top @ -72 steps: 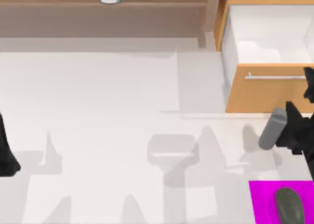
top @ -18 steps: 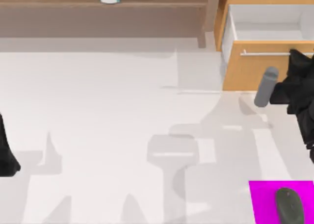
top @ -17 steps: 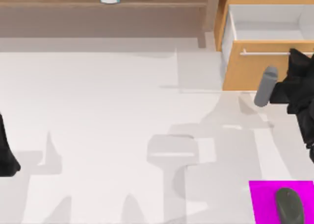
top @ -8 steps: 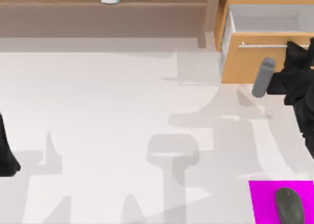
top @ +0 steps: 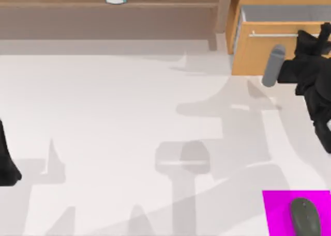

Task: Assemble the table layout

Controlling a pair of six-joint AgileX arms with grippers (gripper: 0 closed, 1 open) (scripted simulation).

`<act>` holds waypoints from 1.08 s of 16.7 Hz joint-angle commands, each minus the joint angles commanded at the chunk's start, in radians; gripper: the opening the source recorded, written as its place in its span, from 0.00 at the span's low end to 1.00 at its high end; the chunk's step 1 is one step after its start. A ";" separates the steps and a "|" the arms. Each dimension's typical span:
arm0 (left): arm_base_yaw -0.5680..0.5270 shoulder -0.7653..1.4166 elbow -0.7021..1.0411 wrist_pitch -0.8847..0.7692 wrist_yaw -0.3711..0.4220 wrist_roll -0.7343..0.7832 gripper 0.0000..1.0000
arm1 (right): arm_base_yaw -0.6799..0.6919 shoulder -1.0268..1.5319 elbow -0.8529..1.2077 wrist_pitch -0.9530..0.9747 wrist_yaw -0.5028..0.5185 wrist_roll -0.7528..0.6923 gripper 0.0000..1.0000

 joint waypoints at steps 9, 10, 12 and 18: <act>0.000 0.000 0.000 0.000 0.000 0.000 1.00 | -0.006 0.025 0.065 -0.035 -0.008 0.003 0.00; 0.000 0.000 0.000 0.000 0.000 0.000 1.00 | -0.008 0.038 0.092 -0.050 -0.013 0.003 0.00; 0.000 0.000 0.000 0.000 0.000 0.000 1.00 | -0.013 0.067 0.153 -0.086 -0.022 0.003 0.00; 0.000 0.000 0.000 0.000 0.000 0.000 1.00 | -0.034 0.133 0.297 -0.173 -0.035 0.001 0.00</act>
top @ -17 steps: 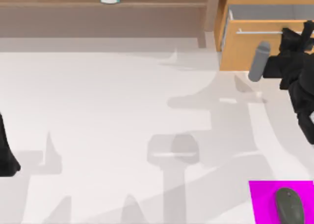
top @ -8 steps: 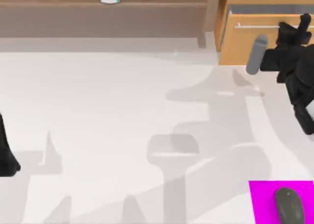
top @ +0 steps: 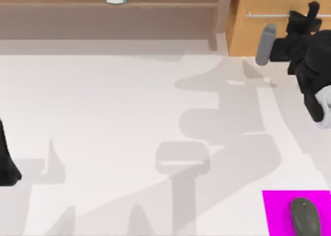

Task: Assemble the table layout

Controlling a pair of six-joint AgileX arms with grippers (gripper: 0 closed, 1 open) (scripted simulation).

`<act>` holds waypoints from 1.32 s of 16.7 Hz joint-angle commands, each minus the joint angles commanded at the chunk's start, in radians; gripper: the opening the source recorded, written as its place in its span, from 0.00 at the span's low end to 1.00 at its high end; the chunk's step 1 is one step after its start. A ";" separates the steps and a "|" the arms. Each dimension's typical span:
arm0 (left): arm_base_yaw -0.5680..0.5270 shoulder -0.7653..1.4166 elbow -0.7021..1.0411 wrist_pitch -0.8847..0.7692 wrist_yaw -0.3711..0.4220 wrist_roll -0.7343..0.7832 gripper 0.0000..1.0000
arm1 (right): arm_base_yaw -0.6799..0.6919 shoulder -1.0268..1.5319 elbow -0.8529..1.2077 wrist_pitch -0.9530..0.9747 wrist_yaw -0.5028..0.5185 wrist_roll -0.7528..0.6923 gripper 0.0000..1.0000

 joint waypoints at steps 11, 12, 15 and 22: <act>0.000 0.000 0.000 0.000 0.000 0.000 1.00 | -0.001 0.001 0.002 -0.001 0.000 0.000 0.53; 0.000 0.000 0.000 0.000 0.000 0.000 1.00 | -0.001 0.001 0.002 -0.001 0.000 0.000 0.60; 0.000 0.000 0.000 0.000 0.000 0.000 1.00 | -0.001 0.001 0.002 -0.001 0.000 0.000 0.83; 0.000 0.000 0.000 0.000 0.000 0.000 1.00 | -0.001 0.001 0.002 -0.001 0.000 0.000 1.00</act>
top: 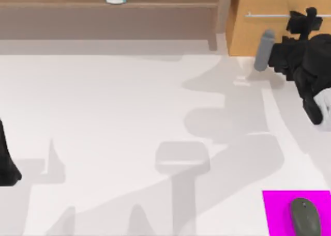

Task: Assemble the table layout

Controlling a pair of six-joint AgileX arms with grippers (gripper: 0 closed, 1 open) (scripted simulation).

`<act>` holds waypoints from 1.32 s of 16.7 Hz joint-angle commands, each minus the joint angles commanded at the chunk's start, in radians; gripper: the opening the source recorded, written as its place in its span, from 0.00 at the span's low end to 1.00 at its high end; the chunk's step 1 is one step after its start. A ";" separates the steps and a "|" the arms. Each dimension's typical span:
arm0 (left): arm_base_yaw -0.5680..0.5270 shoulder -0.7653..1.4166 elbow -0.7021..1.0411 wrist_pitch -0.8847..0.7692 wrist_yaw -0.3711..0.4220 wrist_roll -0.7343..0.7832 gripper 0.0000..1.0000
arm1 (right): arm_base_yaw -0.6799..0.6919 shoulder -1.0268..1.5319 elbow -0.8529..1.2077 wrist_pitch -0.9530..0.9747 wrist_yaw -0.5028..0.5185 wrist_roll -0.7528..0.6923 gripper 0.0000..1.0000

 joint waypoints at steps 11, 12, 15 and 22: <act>0.000 0.000 0.000 0.000 0.000 0.000 1.00 | 0.084 -0.055 -0.076 0.061 -0.154 0.076 1.00; 0.000 0.000 0.000 0.000 0.000 0.000 1.00 | 0.095 -0.062 -0.095 0.070 -0.173 0.086 1.00; 0.000 0.000 0.000 0.000 0.000 0.000 1.00 | 0.106 -0.082 -0.160 0.089 -0.173 0.097 1.00; 0.000 0.000 0.000 0.000 0.000 0.000 1.00 | 0.038 -0.074 -0.219 0.096 0.010 0.018 1.00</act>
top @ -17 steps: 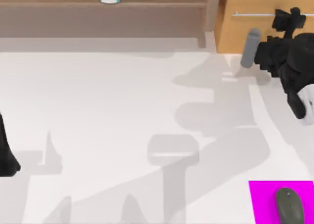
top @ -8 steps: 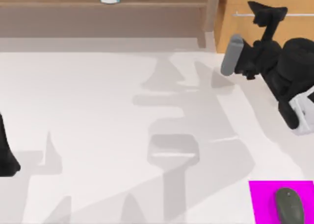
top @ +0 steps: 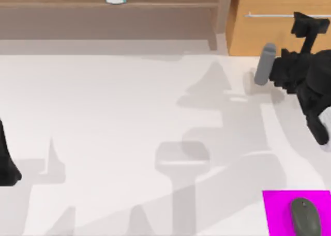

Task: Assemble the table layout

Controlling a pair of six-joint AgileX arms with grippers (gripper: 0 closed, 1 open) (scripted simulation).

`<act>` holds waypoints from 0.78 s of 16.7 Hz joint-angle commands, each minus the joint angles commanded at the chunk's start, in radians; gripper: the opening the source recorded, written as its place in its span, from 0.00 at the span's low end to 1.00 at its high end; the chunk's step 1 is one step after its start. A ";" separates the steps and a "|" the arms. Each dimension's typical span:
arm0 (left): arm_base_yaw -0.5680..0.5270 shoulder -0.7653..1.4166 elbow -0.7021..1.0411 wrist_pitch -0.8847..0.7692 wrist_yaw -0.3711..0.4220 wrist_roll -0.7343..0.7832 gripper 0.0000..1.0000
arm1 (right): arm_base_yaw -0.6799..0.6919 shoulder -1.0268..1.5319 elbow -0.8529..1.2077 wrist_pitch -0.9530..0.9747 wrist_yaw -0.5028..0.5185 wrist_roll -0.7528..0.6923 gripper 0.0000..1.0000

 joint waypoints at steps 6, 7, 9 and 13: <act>0.000 0.000 0.000 0.000 0.000 0.000 1.00 | -0.001 0.002 0.002 -0.001 0.010 -0.006 1.00; 0.000 0.000 0.000 0.000 0.000 0.000 1.00 | 0.009 -0.001 0.005 -0.001 0.015 0.003 1.00; 0.000 0.000 0.000 0.000 0.000 0.000 1.00 | 0.060 -0.008 0.017 -0.004 0.039 0.048 1.00; 0.000 0.000 0.000 0.000 0.000 0.000 1.00 | 0.241 -0.009 0.086 -0.050 0.123 0.228 1.00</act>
